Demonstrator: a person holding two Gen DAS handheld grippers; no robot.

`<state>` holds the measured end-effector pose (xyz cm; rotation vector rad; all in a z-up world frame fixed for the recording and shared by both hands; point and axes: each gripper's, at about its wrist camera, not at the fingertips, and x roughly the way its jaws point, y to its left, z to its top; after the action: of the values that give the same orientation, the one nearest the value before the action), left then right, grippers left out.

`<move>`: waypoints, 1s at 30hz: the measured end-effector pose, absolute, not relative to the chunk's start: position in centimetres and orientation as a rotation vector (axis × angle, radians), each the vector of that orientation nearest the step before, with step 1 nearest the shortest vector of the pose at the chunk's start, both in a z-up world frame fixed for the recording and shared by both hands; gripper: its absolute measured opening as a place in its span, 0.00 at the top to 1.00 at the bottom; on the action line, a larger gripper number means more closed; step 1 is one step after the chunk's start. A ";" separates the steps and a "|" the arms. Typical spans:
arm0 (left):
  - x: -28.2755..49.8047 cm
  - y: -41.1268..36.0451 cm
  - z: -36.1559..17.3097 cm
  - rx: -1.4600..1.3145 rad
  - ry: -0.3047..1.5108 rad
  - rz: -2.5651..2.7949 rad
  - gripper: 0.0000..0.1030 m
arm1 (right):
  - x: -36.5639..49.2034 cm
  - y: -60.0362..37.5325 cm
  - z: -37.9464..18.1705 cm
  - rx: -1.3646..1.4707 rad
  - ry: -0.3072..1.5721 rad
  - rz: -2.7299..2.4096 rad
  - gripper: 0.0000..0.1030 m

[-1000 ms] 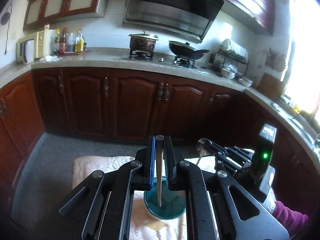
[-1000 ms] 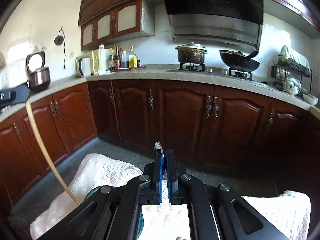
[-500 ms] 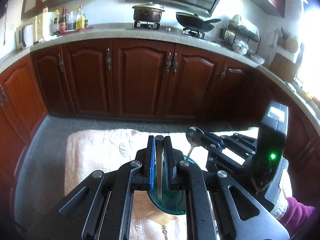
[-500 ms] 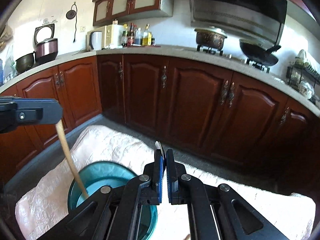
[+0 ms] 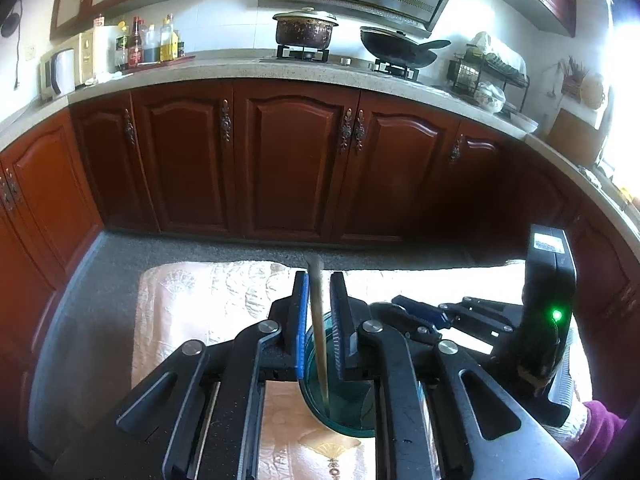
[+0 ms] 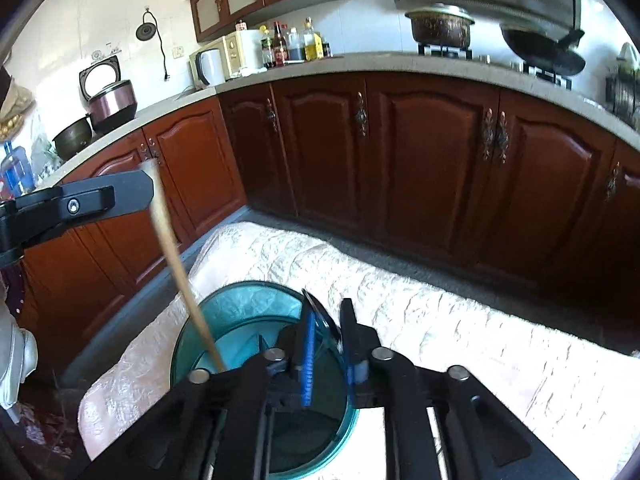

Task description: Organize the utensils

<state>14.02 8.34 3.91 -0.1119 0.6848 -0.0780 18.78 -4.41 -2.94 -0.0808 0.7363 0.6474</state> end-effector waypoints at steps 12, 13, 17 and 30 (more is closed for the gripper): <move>12.6 8.2 3.9 -0.127 0.690 -0.078 0.62 | 17.5 -6.2 -1.9 -0.018 0.740 0.649 0.74; 12.4 8.2 3.8 -0.127 0.690 -0.075 0.61 | 17.4 -6.4 -1.7 -0.014 0.738 0.649 0.73; 11.2 7.5 3.0 -0.116 0.704 -0.062 0.59 | 15.6 -7.6 -1.1 -0.005 0.722 0.628 0.68; 6.9 3.5 0.1 -0.061 0.737 -0.076 0.58 | 8.7 -13.7 -0.6 0.040 0.745 0.461 0.62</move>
<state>6.93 3.48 0.15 -0.0613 0.7369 -0.0756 8.70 -13.67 -0.65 0.0403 0.7451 0.4610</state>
